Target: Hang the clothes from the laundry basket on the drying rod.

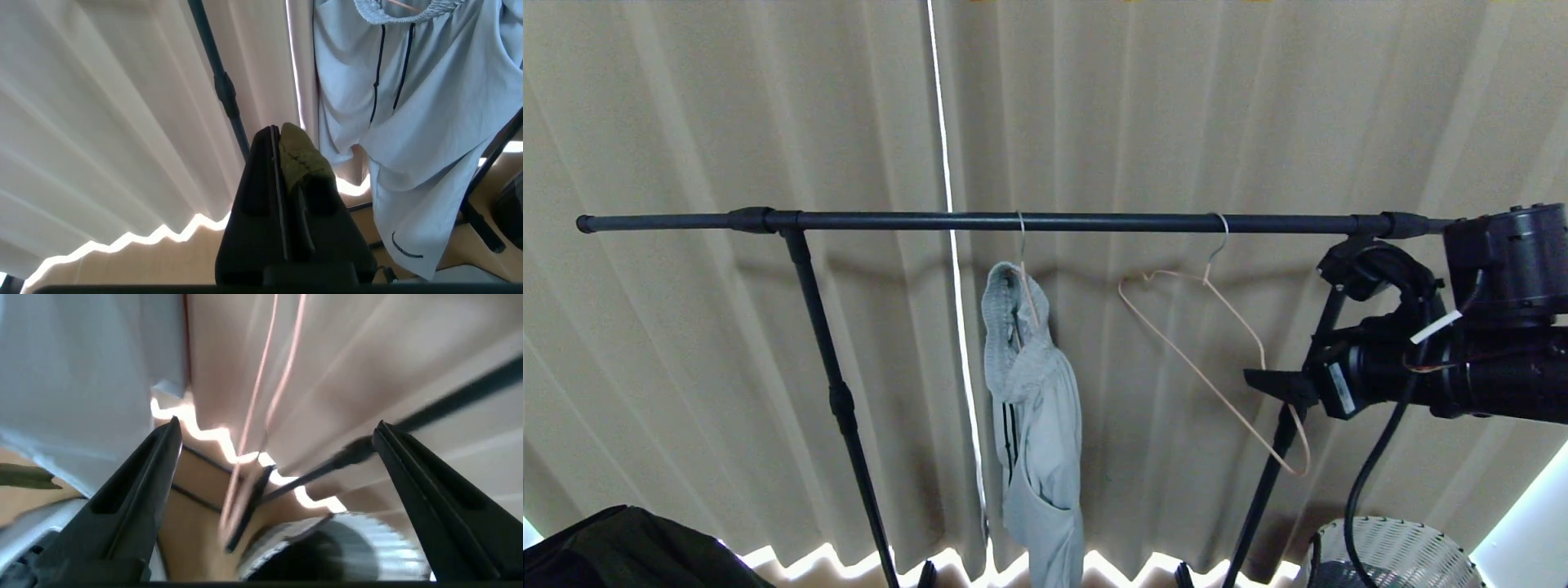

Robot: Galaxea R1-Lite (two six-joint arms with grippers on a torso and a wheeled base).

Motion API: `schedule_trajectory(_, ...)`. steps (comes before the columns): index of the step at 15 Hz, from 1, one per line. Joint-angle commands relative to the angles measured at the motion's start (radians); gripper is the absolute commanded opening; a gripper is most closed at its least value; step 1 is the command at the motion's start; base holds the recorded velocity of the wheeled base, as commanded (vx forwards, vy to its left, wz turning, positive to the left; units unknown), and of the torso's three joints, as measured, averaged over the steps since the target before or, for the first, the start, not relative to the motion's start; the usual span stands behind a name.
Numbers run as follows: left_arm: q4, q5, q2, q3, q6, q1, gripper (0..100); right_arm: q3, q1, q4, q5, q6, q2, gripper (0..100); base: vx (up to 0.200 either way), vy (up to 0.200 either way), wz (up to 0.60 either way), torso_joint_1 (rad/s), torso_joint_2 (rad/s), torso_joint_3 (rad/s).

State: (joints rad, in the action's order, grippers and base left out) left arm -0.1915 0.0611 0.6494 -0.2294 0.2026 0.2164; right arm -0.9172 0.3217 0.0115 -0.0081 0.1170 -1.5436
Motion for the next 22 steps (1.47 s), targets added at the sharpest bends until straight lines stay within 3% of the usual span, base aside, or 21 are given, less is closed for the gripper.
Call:
schedule_trajectory(1, 0.0, 0.0, 0.0, 0.008, 0.0, 0.001, 0, -0.066, 0.019, -0.018, -0.02, -0.048, -0.105, 100, 0.0, 0.0, 0.0, 0.0, 0.0, 0.0)
schedule_trajectory(8, 0.0, 0.0, -0.004, 0.008, 0.006, 0.001, 0, -0.101, 0.017, -0.011, -0.076, -0.082, -0.213, 100, 0.0, 0.0, 0.0, 0.0, 0.0, 0.0)
schedule_trajectory(19, 0.0, 0.0, -0.005, 0.008, 0.008, 0.001, 0, -0.123, 0.01, 0.056, -0.082, -0.094, -0.259, 100, 0.0, 0.0, 0.0, 0.0, 0.0, 0.0)
schedule_trajectory(20, 0.0, 0.0, -0.007, 0.008, 0.008, 0.001, 0, -0.124, 0.002, 0.056, -0.082, -0.094, -0.26, 0, 0.0, 0.0, 0.0, 0.0, 0.0, 0.0)
schedule_trajectory(22, 0.0, 0.0, -0.007, 0.008, 0.008, 0.001, 0, -0.13, -0.001, 0.056, -0.082, -0.096, -0.262, 0, 0.0, 0.0, 0.0, 0.0, 0.0, 0.0)
